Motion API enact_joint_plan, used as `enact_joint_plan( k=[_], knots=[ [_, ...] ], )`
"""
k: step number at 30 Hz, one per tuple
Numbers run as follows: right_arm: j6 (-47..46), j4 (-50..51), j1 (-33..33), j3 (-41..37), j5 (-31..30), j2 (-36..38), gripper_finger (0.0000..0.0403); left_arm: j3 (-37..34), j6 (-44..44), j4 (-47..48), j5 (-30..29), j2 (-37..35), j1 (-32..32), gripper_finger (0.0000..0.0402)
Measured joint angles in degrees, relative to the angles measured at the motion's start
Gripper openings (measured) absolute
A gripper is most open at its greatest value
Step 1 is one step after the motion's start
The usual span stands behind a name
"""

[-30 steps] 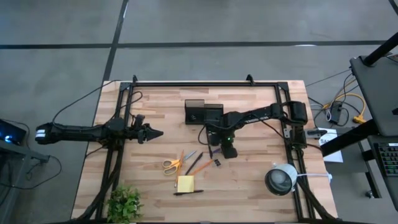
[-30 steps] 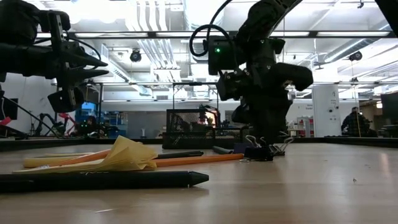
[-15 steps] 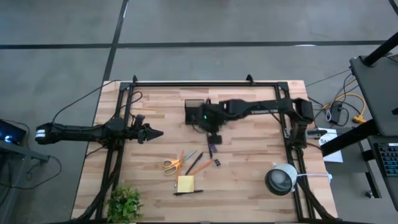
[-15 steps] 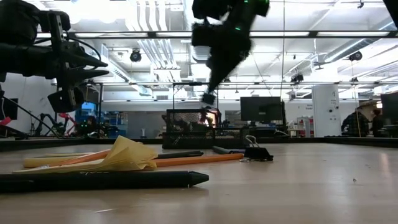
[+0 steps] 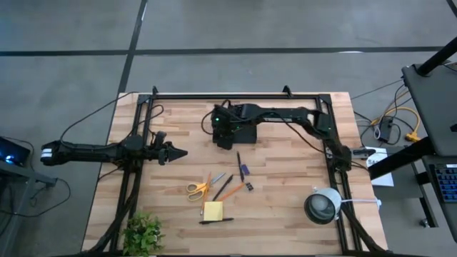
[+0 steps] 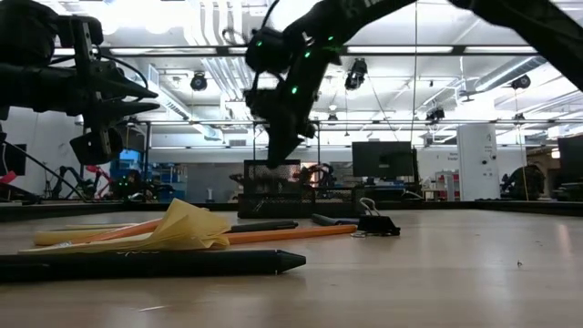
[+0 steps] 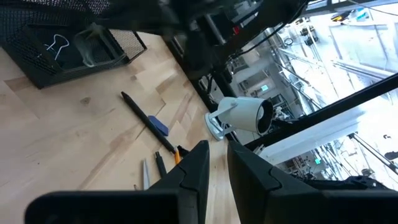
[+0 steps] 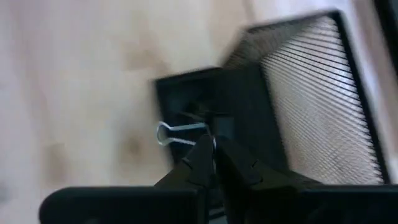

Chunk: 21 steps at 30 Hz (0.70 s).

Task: Pick and place office supplies into organizer
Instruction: Put the top black binder clip into the desk organizer, then put the black binder clip into the desk organizer

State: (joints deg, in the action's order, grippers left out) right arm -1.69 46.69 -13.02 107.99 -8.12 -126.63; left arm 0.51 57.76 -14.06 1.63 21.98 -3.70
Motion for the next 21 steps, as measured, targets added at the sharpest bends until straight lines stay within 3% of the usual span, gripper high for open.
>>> enact_joint_plan(
  k=[5,9,12,17,21],
  knots=[
    [-0.03,3.58,-0.04,5.67,-3.45,-2.65,0.0053,0.0,0.0,0.0,0.09,0.02,-0.01,0.0043],
    [1.49,8.14,0.31,8.09,-3.44,-2.58,0.0098,0.0,0.0,0.0,0.17,0.02,0.01,0.0043],
    [7.94,12.85,1.49,8.3,-0.52,-0.83,0.0126,0.0,0.0,0.02,0.17,0.02,-0.01,0.0043],
    [20.65,20.84,4.74,2.78,10.48,5.18,0.0154,0.0,-0.09,0.04,0.17,0.0,0.0,0.0043],
    [24.18,20.64,7.29,-6.73,12.78,9.92,0.0159,-0.02,-0.13,0.07,0.17,0.11,0.01,0.0043]
  ],
)
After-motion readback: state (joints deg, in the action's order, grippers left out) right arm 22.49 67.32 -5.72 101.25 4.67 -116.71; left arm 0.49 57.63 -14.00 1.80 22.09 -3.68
